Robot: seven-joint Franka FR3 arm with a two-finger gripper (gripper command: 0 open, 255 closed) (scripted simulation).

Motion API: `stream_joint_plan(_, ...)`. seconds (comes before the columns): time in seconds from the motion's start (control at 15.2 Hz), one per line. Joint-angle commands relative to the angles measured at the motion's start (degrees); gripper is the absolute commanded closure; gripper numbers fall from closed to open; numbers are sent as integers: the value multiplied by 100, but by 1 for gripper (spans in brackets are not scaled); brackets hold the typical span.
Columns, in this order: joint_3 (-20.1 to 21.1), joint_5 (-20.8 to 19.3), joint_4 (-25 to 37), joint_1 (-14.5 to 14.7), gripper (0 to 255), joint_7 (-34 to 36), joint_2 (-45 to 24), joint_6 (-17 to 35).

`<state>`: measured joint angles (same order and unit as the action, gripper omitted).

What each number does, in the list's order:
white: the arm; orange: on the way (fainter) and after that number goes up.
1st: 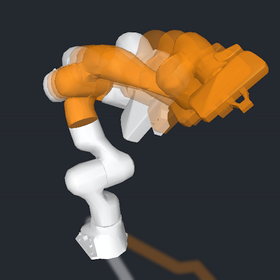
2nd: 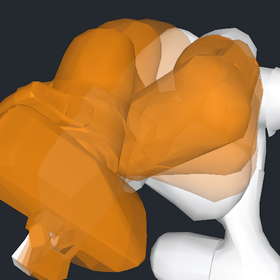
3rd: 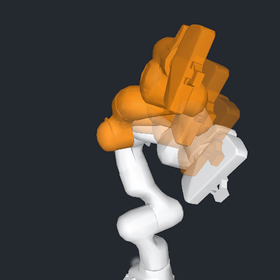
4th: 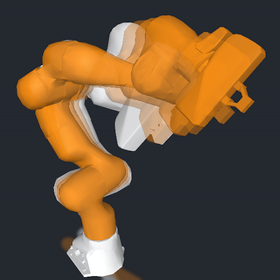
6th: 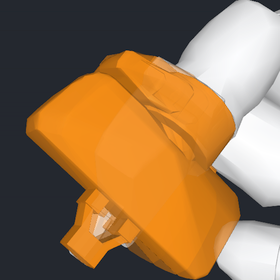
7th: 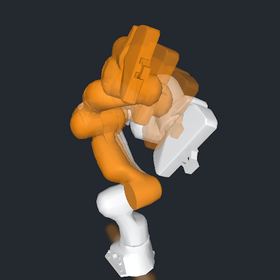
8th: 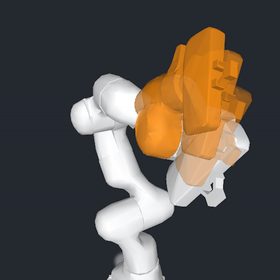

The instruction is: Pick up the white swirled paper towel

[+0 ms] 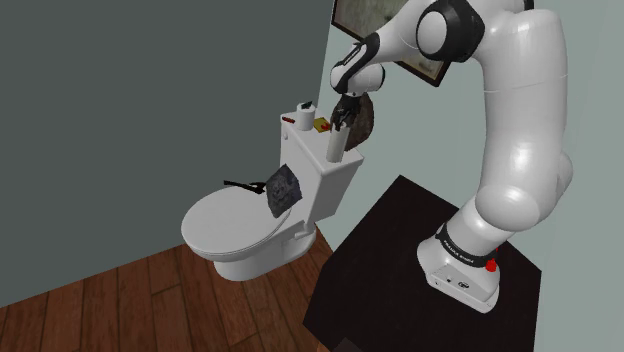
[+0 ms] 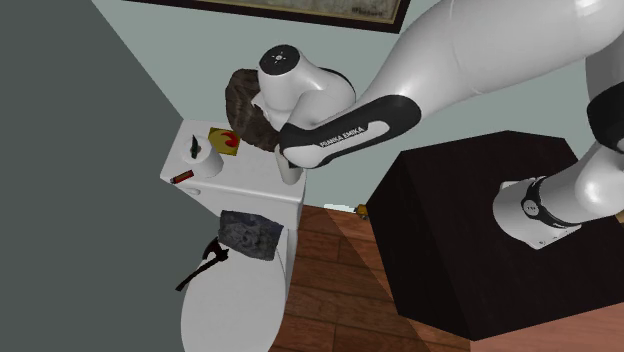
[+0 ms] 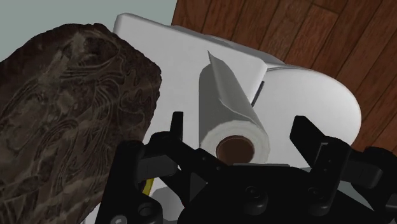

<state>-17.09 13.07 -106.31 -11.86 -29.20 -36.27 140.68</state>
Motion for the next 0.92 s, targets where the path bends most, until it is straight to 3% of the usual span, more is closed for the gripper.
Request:
stream_joint_plan(0.0, 41, 45, 26, -32, 0, -27, -135, 108)
stream_joint_plan(0.33, 108, 113, 79, -83, 0, -64, -355, 275)
stream_joint_plan(0.4, 108, 113, 72, -84, 255, -67, -352, 279)
stream_joint_plan(0.86, 110, 114, 80, -84, 255, -65, -359, 279)
